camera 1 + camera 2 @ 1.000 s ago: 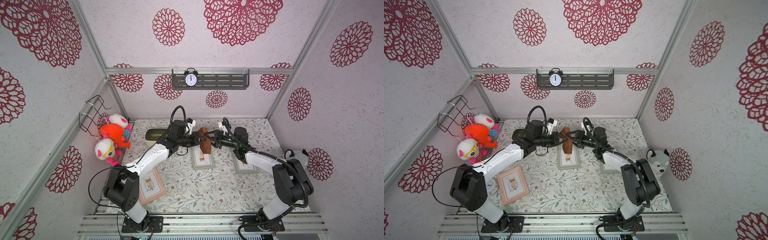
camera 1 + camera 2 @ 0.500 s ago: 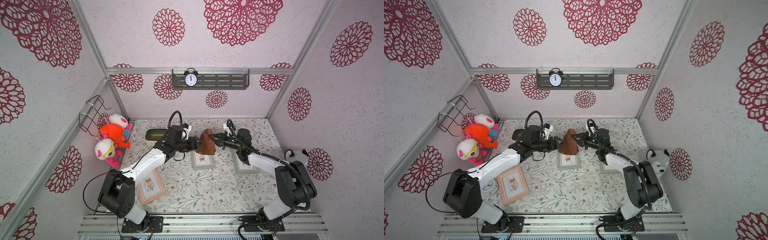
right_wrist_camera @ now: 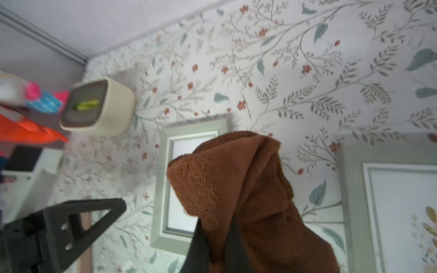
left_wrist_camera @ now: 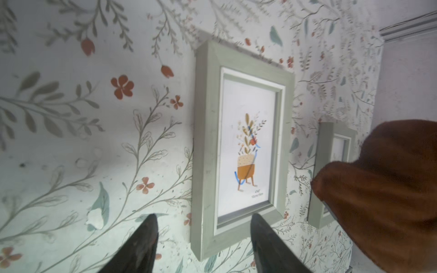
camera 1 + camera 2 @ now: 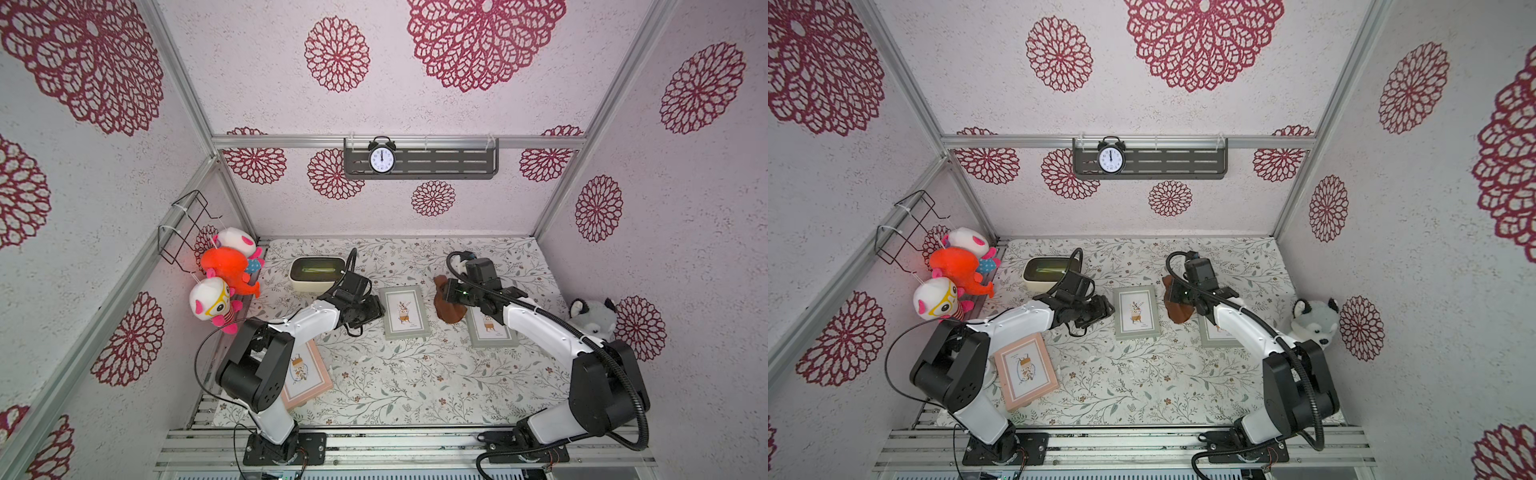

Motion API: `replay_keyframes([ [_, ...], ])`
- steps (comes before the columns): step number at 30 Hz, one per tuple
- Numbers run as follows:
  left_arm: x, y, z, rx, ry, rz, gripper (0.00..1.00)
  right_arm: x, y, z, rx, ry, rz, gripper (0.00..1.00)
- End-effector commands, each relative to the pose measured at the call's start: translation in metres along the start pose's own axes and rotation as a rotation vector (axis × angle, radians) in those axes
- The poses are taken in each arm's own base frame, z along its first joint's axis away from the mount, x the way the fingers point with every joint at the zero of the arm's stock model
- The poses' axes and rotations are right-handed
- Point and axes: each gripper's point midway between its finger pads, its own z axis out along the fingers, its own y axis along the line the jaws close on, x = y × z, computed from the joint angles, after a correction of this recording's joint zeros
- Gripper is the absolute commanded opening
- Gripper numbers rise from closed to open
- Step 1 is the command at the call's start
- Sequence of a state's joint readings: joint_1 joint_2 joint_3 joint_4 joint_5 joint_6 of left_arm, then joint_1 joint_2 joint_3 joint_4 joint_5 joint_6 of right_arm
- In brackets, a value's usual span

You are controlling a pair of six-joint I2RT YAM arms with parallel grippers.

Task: Wipe the picture frame with a cloth
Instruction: Wipe the dirt from the picture frame.

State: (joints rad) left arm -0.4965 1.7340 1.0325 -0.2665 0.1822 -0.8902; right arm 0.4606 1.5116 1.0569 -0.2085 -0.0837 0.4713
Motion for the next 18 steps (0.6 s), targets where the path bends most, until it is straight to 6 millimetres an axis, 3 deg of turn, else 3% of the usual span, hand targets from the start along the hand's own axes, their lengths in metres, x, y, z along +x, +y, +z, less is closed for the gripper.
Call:
replay_keyframes([
  [1, -0.008, -0.013, 0.008, 0.008, -0.034, -0.004, 0.57, 0.024, -0.001, 0.01, 0.13, 0.085, -0.18, 0.0],
  [4, -0.002, -0.015, 0.021, 0.016, -0.012, -0.005, 0.5, 0.042, 0.021, 0.028, 0.062, 0.141, -0.192, 0.0],
  [10, 0.008, -0.011, 0.034, 0.002, 0.022, -0.015, 0.39, 0.066, 0.041, 0.052, -0.008, 0.223, -0.187, 0.0],
  [18, 0.024, 0.005, 0.046, -0.047, 0.066, -0.027, 0.31, 0.093, 0.036, 0.073, -0.003, 0.312, -0.172, 0.0],
])
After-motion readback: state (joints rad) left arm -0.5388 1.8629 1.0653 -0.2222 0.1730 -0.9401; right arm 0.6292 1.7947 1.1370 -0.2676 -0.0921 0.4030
